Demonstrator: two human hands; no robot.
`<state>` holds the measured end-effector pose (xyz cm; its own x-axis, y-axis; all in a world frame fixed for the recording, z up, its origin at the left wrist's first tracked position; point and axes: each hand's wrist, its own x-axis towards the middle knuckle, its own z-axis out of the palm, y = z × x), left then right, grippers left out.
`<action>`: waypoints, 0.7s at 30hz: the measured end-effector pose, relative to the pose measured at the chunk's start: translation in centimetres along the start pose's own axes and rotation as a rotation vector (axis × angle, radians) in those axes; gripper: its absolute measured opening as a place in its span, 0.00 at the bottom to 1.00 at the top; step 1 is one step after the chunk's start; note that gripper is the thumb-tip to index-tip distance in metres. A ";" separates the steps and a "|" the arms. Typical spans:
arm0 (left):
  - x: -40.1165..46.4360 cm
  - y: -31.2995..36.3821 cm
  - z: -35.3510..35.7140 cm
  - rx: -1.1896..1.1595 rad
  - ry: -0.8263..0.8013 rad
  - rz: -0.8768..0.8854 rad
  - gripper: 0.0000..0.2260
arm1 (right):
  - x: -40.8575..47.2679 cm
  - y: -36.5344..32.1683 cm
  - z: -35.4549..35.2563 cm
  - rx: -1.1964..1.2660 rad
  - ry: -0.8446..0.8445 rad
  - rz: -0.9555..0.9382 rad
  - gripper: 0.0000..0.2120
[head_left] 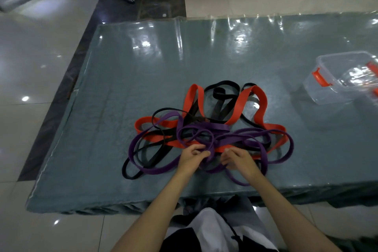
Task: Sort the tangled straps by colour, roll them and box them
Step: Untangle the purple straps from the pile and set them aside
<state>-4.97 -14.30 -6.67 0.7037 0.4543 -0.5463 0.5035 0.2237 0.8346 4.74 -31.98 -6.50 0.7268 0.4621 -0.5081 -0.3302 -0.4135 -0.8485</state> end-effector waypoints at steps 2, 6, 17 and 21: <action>-0.5 0.1 -0.3 0.066 -0.021 0.095 0.11 | 0.5 -1.0 -0.1 0.110 0.093 0.027 0.10; -1.9 -0.6 0.0 0.284 -0.199 0.270 0.13 | 0.8 -2.8 0.4 0.138 -0.104 0.162 0.10; -1.6 1.8 -2.3 -0.357 -0.096 -0.307 0.22 | -0.4 -2.1 1.0 0.341 -0.222 -0.012 0.25; -1.2 2.8 -0.2 -0.319 -0.080 -0.191 0.22 | -1.2 -1.6 1.5 0.237 -0.327 -0.085 0.25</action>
<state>-4.51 -14.02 -3.68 0.6553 0.3127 -0.6876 0.4571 0.5605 0.6906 3.46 -30.67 -4.73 0.5406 0.7278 -0.4221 -0.4346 -0.1880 -0.8808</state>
